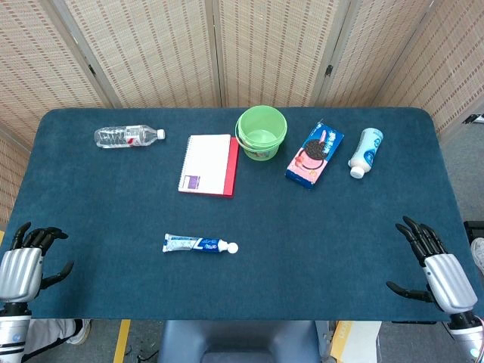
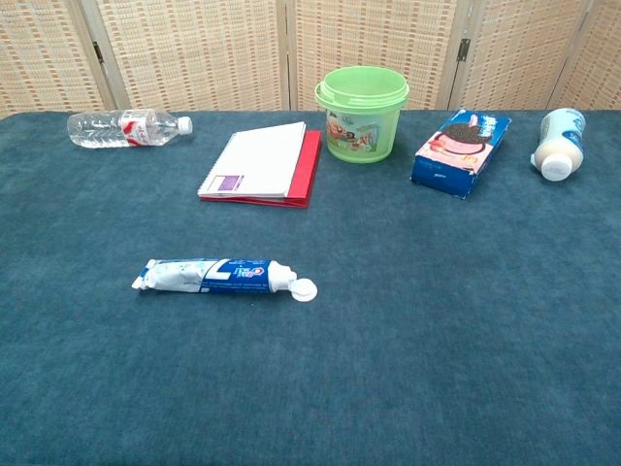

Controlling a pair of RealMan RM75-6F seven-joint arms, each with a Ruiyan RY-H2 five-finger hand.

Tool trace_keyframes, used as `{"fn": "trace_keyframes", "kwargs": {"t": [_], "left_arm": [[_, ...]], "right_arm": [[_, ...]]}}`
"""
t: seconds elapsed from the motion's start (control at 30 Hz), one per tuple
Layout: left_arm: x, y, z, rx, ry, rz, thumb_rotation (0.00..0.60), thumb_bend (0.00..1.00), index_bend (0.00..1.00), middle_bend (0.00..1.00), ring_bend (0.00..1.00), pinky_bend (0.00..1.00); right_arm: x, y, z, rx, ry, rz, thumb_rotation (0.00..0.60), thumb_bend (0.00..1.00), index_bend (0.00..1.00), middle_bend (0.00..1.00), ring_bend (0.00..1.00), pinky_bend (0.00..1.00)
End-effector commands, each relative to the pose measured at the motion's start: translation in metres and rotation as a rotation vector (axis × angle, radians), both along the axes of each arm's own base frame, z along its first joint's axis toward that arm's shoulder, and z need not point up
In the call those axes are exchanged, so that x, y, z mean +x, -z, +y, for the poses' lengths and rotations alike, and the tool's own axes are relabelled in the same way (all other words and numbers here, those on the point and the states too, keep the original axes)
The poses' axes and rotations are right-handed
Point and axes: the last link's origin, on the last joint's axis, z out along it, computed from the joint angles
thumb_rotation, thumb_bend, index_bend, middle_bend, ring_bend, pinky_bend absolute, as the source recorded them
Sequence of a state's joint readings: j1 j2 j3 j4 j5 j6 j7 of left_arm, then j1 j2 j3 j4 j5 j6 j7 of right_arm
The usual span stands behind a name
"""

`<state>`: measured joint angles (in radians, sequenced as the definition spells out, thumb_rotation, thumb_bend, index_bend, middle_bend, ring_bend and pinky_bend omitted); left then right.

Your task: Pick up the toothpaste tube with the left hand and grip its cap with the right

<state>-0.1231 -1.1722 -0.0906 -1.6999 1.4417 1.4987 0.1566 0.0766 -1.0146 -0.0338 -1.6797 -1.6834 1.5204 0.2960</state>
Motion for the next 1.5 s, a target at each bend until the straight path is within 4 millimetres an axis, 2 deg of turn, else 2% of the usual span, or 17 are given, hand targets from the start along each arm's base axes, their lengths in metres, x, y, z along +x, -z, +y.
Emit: {"fn": "trace_keyframes", "kwargs": {"t": [0.03, 0.3, 0.5, 0.73, 1.03, 1.37, 1.5], "left_arm": [[0.001, 0.001, 0.001, -0.006, 0.005, -0.003, 0.6, 0.29, 0.37, 0.33, 0.26, 0.13], [0.01, 0.004, 0.007, -0.022, 0.053, -0.012, 0.6, 0.29, 0.34, 0.33, 0.26, 0.13], [0.032, 0.017, 0.018, -0.101, 0.138, -0.029, 0.6, 0.28, 0.29, 0.33, 0.26, 0.12], [0.06, 0.043, 0.035, -0.228, 0.238, -0.008, 0.6, 0.28, 0.21, 0.3, 0.23, 0.12], [0.091, 0.096, 0.058, -0.396, 0.311, 0.021, 0.6, 0.28, 0.19, 0.28, 0.23, 0.12], [0.104, 0.134, 0.086, -0.46, 0.268, 0.009, 0.6, 0.29, 0.22, 0.28, 0.23, 0.12], [0.108, 0.147, 0.091, -0.487, 0.261, 0.025, 0.6, 0.31, 0.22, 0.28, 0.23, 0.12]], "right_arm": [[0.0, -0.001, 0.001, -0.01, 0.001, -0.003, 0.589, 0.0, 0.0, 0.0, 0.0, 0.0], [0.001, -0.006, 0.003, -0.036, -0.003, -0.009, 0.589, 0.0, 0.0, 0.0, 0.0, 0.0], [0.002, -0.008, 0.002, -0.042, -0.011, -0.008, 0.588, 0.0, 0.0, 0.0, 0.0, 0.0], [0.0, -0.01, 0.003, -0.045, -0.006, -0.007, 0.589, 0.0, 0.0, 0.0, 0.0, 0.0], [-0.003, -0.012, 0.002, -0.044, 0.002, -0.007, 0.589, 0.0, 0.0, 0.0, 0.0, 0.0], [-0.006, -0.014, 0.001, -0.043, 0.011, -0.01, 0.586, 0.0, 0.0, 0.0, 0.0, 0.0], [-0.006, -0.015, -0.001, -0.043, 0.005, -0.013, 0.588, 0.0, 0.0, 0.0, 0.0, 0.0]]}}
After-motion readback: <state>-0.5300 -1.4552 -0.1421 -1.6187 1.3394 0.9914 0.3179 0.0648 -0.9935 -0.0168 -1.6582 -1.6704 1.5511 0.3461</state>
